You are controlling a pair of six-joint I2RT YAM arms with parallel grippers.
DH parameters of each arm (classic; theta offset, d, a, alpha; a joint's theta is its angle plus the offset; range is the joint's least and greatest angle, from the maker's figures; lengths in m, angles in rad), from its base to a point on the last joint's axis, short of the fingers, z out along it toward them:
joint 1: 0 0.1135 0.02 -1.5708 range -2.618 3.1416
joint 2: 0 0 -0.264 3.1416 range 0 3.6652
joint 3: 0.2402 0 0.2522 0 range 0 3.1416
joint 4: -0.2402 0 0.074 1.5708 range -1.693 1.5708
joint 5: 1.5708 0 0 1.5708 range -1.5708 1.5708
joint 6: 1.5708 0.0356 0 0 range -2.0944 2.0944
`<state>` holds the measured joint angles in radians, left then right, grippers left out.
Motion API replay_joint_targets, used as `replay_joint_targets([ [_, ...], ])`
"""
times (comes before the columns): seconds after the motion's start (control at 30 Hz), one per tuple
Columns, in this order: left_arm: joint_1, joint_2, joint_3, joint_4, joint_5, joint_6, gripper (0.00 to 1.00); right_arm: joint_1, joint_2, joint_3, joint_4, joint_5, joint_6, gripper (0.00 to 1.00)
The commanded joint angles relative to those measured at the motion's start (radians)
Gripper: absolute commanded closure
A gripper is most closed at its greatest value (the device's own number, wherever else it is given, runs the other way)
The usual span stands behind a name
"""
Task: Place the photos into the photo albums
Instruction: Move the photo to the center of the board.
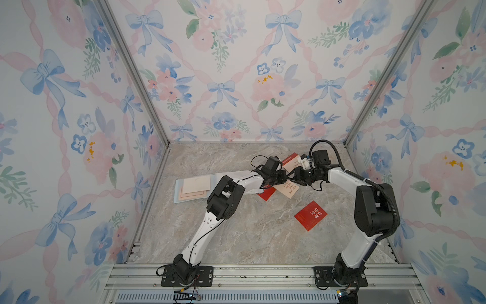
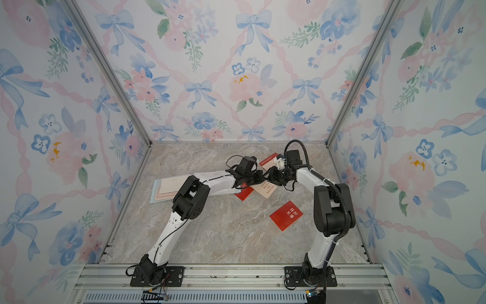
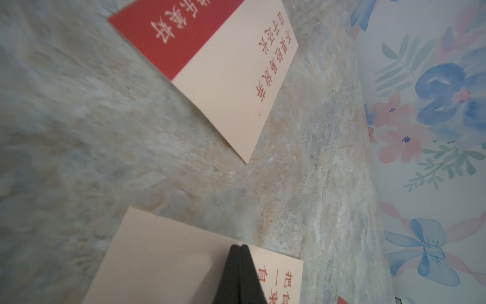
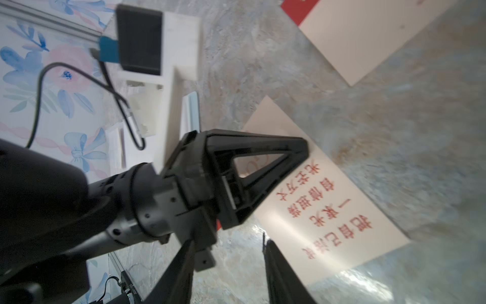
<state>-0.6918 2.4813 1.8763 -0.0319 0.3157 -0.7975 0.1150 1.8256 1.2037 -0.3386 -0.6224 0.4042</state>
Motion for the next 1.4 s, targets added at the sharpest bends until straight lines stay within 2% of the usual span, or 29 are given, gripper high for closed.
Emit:
replay_joint_targets([
  [0.0, 0.014, -0.072, -0.032, -0.103, 0.011, 0.013, 1.0, -0.037, -0.022, -0.049, 0.009, 0.049, 0.014, 0.55],
  [0.23, 0.056, -0.208, -0.031, -0.103, 0.138, 0.031, 0.98, -0.067, -0.035, -0.108, 0.019, 0.05, 0.009, 0.55],
  [0.4, 0.134, -0.237, -0.11, -0.104, 0.096, 0.054, 0.98, -0.056, -0.019, -0.113, 0.009, 0.039, 0.006, 0.55],
  [0.5, 0.151, -0.244, -0.146, -0.105, 0.046, 0.073, 0.98, -0.056, -0.029, -0.126, 0.006, 0.049, -0.005, 0.55],
  [0.93, 0.132, -0.098, -0.048, -0.121, 0.053, 0.091, 0.97, -0.043, -0.024, -0.147, 0.0, 0.048, -0.008, 0.55],
  [1.2, 0.129, -0.071, -0.045, -0.155, 0.005, 0.122, 0.97, -0.04, -0.023, -0.164, 0.009, 0.041, -0.007, 0.55],
  [1.37, 0.12, -0.045, -0.02, -0.162, 0.019, 0.122, 0.97, -0.026, -0.012, -0.159, 0.012, 0.044, -0.004, 0.54],
])
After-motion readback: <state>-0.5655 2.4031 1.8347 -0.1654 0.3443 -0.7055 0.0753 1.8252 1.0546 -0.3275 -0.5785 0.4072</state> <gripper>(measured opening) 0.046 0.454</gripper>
